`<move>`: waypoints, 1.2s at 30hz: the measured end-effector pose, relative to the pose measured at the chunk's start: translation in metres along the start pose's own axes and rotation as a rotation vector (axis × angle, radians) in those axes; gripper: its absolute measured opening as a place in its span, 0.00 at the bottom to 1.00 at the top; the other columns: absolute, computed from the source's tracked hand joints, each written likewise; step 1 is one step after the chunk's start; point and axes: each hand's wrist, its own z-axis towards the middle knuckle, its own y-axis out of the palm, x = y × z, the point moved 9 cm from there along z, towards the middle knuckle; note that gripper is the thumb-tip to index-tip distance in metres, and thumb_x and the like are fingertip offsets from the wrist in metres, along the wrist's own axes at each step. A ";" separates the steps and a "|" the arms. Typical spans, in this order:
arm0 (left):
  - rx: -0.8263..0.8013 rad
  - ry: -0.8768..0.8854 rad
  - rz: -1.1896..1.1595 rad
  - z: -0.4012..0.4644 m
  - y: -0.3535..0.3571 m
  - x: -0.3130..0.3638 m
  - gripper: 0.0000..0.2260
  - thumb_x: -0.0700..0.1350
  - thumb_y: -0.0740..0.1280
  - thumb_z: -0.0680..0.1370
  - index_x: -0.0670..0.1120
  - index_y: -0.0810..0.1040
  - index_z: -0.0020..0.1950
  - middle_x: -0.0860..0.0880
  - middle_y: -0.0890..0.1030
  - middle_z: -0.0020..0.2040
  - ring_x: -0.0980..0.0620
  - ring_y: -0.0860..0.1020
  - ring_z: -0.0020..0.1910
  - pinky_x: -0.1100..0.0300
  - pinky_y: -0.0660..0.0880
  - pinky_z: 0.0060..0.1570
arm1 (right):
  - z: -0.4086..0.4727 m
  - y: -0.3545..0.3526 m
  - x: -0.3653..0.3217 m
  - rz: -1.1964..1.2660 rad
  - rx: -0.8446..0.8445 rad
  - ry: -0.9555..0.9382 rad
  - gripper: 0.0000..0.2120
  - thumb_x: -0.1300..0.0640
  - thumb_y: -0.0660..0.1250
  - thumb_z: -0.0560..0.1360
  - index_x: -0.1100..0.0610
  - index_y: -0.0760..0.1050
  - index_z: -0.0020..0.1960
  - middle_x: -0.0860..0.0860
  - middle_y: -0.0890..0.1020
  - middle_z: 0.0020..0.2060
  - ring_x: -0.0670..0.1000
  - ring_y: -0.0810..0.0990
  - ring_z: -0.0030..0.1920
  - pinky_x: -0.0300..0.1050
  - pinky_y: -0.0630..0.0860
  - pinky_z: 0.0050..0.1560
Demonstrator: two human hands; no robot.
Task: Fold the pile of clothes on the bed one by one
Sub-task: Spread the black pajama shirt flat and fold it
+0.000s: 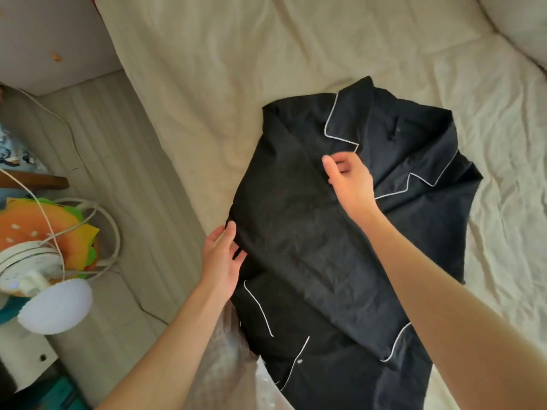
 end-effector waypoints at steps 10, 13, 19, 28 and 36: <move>0.087 -0.119 0.494 -0.068 -0.005 -0.116 0.07 0.45 0.68 0.77 0.44 0.76 0.52 0.46 0.79 0.49 0.50 0.78 0.49 0.61 0.73 0.40 | -0.122 -0.101 0.206 -0.412 -0.008 0.273 0.20 0.52 0.67 0.76 0.60 0.72 0.65 0.57 0.78 0.58 0.58 0.76 0.58 0.54 0.71 0.60; -0.013 -0.205 0.556 -0.092 0.009 -0.174 0.06 0.44 0.68 0.77 0.45 0.76 0.53 0.47 0.80 0.49 0.51 0.78 0.49 0.62 0.74 0.41 | -0.154 -0.113 0.250 -0.427 -0.059 0.369 0.25 0.46 0.67 0.75 0.58 0.69 0.68 0.56 0.75 0.62 0.58 0.73 0.63 0.57 0.70 0.62; -0.124 -0.163 0.781 -0.114 0.033 -0.244 0.05 0.45 0.66 0.78 0.45 0.77 0.51 0.49 0.81 0.51 0.53 0.79 0.49 0.61 0.74 0.47 | -0.178 -0.119 0.304 -0.285 -0.168 0.455 0.16 0.51 0.68 0.75 0.59 0.76 0.59 0.56 0.80 0.50 0.58 0.77 0.56 0.50 0.72 0.55; -0.190 -0.214 0.727 -0.137 0.044 -0.316 0.10 0.43 0.61 0.81 0.44 0.72 0.62 0.49 0.82 0.50 0.52 0.80 0.48 0.57 0.74 0.53 | -0.214 -0.154 0.357 0.263 0.019 0.605 0.06 0.57 0.68 0.75 0.60 0.75 0.47 0.55 0.76 0.33 0.50 0.74 0.33 0.43 0.73 0.39; -0.137 -0.099 0.748 -0.137 -0.004 -0.296 0.11 0.42 0.61 0.81 0.45 0.73 0.63 0.46 0.79 0.56 0.51 0.79 0.50 0.59 0.76 0.44 | -0.263 -0.131 0.290 -0.524 0.176 0.123 0.23 0.52 0.58 0.79 0.55 0.63 0.73 0.55 0.66 0.71 0.57 0.61 0.72 0.57 0.59 0.70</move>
